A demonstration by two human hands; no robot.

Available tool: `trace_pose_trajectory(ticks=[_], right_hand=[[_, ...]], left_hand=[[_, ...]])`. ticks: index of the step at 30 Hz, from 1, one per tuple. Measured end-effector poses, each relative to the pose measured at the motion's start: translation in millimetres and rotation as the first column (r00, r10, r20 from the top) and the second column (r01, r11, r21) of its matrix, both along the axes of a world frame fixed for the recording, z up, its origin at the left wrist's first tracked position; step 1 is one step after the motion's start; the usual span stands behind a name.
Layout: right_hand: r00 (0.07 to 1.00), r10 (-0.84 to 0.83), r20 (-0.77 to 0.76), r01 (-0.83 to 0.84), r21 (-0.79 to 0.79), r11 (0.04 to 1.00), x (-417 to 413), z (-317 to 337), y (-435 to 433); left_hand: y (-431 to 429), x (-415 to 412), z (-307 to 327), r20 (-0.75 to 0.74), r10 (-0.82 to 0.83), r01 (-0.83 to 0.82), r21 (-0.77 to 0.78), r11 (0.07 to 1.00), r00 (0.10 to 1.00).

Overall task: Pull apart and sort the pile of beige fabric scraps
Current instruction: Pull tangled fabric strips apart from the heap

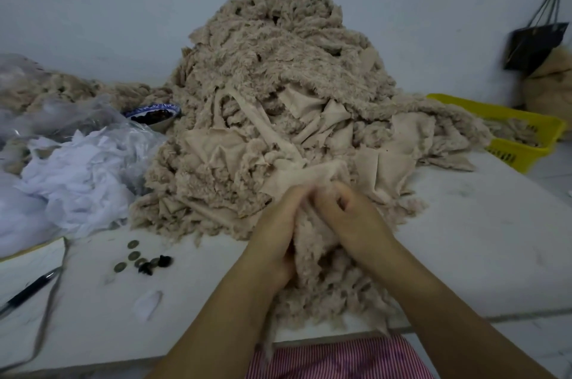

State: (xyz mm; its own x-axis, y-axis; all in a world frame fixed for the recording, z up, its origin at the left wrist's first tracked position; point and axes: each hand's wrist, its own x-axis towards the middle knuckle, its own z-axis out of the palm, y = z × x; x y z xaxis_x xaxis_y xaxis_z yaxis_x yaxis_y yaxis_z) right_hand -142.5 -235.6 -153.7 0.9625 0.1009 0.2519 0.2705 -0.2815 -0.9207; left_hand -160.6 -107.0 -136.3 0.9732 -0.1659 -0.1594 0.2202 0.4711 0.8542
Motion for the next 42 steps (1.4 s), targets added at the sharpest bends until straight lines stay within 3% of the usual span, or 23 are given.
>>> trace_pose_trajectory(ticks=[3, 7, 16, 18, 20, 22, 26, 29, 33, 36, 38, 42], right_hand=[[0.999, 0.037, -0.022, -0.037, 0.002, 0.999, -3.5, -4.5, 1.3], [0.997, -0.042, -0.064, 0.047, 0.085, 0.995, 2.8, -1.3, -11.2], [0.982, -0.021, -0.19, 0.073, 0.272, 0.96, 26.6, 20.7, -31.9], [0.968, 0.048, -0.245, 0.057, 0.404, 0.913, 37.6, 29.9, -34.0], [0.945, 0.114, -0.307, 0.086, 0.569, 0.818, 54.6, 43.4, -31.9], [0.919, 0.135, -0.371, 0.152, 0.647, 0.747, 74.1, 62.4, -25.5], [0.925, 0.133, -0.357, 0.176, 0.709, 0.683, 105.4, 97.6, -12.3], [0.954, 0.12, -0.274, 0.137, 0.757, 0.639, 116.9, 112.6, -10.0], [0.988, 0.04, -0.146, 0.082, 0.737, 0.671, 127.9, 120.7, -14.1], [0.998, -0.035, -0.043, 0.055, 0.725, 0.687, 134.3, 122.7, -29.8], [0.998, -0.047, -0.049, 0.068, 0.653, 0.754, 135.0, 119.8, -36.8], [0.995, 0.069, -0.065, -0.04, 0.375, 0.926, 131.3, 102.0, -26.0]], left_hand=[[9.2, 21.4, 11.7, -0.048, 0.057, -0.068, -0.3, 0.951, 0.997], [26.3, 44.3, 20.5, -0.039, 0.206, -0.199, -0.479, 0.855, 0.978], [54.3, 62.6, 30.6, 0.021, 0.19, -0.155, -0.496, 0.854, 0.982], [60.8, 67.7, 34.9, 0.061, 0.162, -0.125, -0.4, 0.908, 0.985], [59.4, 70.8, 40.1, 0.076, 0.035, -0.02, -0.19, 0.982, 0.996], [48.9, 71.5, 41.6, 0.044, -0.086, 0.085, 0.024, 0.996, 0.995], [31.9, 70.8, 40.3, 0.12, -0.224, 0.182, 0.288, 0.94, 0.967], [30.0, 67.0, 43.4, 0.171, -0.358, 0.24, 0.48, 0.844, 0.918], [32.0, 77.5, 34.2, 0.2, -0.369, 0.124, 0.712, 0.691, 0.908], [42.2, 82.9, 39.2, 0.245, -0.192, -0.036, 0.701, 0.713, 0.95], [47.4, 84.7, 39.2, 0.235, -0.149, -0.07, 0.723, 0.688, 0.961], [35.8, 80.4, 27.6, 0.138, -0.371, 0.053, 0.885, 0.462, 0.918]])
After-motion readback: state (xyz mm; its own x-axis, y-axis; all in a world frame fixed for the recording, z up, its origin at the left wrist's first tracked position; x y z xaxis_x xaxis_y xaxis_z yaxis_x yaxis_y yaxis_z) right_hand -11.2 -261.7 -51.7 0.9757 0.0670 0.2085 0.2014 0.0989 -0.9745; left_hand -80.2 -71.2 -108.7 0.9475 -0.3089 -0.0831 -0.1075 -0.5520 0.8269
